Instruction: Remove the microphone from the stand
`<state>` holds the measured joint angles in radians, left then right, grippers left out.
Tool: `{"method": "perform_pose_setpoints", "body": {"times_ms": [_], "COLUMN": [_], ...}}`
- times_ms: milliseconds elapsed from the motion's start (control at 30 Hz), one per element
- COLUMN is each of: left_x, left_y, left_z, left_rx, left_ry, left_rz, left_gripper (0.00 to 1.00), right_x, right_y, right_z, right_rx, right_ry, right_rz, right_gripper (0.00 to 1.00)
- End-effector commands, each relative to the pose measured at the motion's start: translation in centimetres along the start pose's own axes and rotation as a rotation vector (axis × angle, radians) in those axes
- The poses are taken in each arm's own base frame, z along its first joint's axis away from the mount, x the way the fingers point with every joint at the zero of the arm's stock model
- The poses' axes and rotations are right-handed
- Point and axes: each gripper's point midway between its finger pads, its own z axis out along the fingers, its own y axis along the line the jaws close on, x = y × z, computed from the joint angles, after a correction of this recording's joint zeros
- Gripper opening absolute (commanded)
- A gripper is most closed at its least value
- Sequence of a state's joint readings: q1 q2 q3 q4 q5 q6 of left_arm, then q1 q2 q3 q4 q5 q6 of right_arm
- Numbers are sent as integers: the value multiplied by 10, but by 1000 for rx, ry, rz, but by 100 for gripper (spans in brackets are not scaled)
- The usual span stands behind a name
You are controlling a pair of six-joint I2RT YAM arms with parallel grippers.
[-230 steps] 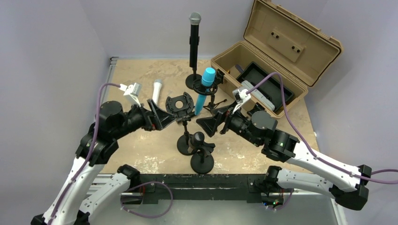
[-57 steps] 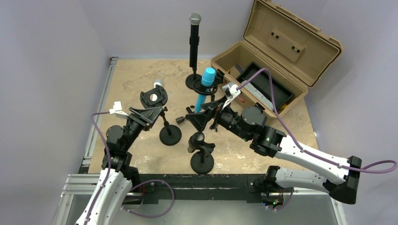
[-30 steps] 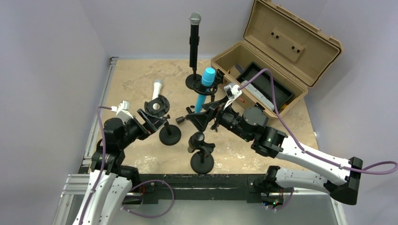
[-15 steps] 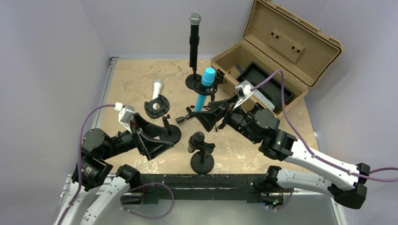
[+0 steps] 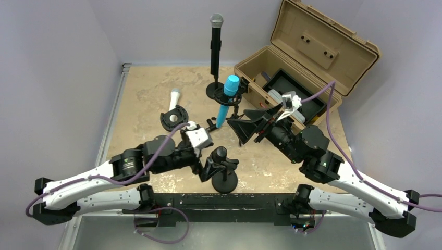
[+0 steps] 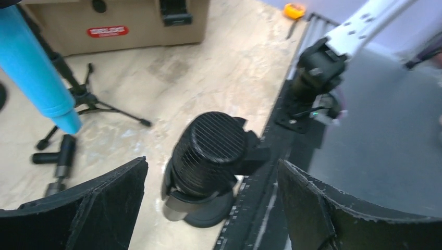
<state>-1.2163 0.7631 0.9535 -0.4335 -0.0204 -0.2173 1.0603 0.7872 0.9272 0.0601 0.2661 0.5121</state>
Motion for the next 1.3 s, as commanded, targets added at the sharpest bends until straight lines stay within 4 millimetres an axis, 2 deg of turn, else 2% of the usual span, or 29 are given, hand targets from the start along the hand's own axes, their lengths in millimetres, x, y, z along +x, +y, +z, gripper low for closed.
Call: {"method": "perform_pose_setpoints", "body": {"times_ms": [0, 167, 333, 400, 567, 667, 733, 800, 1100, 1167, 1267], "left_x": [-30, -27, -18, -15, -18, -25, -29, -32, -44, -48, -58], "left_y": [30, 23, 17, 18, 40, 52, 57, 61, 86, 92, 96], "left_z": [5, 18, 35, 37, 24, 13, 7, 3, -7, -9, -12], "left_rx": [-202, -175, -174, -187, -312, -389, -419, -450, -574, -586, -575], "left_ry": [-92, -95, -59, -47, -47, -52, -56, -61, -114, -125, -150], "left_rz": [99, 94, 107, 114, 115, 118, 118, 108, -3, -36, -73], "left_gripper": [90, 80, 63, 52, 31, 12, 4, 0, 0, 0, 0], "right_x": [-20, -17, -11, -9, -5, -2, 2, 7, 31, 41, 58], "right_y": [-2, -5, -7, -8, -14, -17, -18, -18, -5, -8, 6], "right_z": [-6, -8, -6, -7, -11, -13, -14, -13, -9, -6, -5], "right_rx": [35, 41, 45, 50, 70, 76, 71, 58, -98, -106, -212], "right_ry": [-55, -53, -41, -37, -27, -20, -15, -8, -19, 4, 53], "right_rz": [24, 33, 32, 30, 27, 28, 29, 29, -25, -55, -102], "right_gripper": [99, 99, 99, 99, 99, 99, 99, 99, 99, 99, 96]}}
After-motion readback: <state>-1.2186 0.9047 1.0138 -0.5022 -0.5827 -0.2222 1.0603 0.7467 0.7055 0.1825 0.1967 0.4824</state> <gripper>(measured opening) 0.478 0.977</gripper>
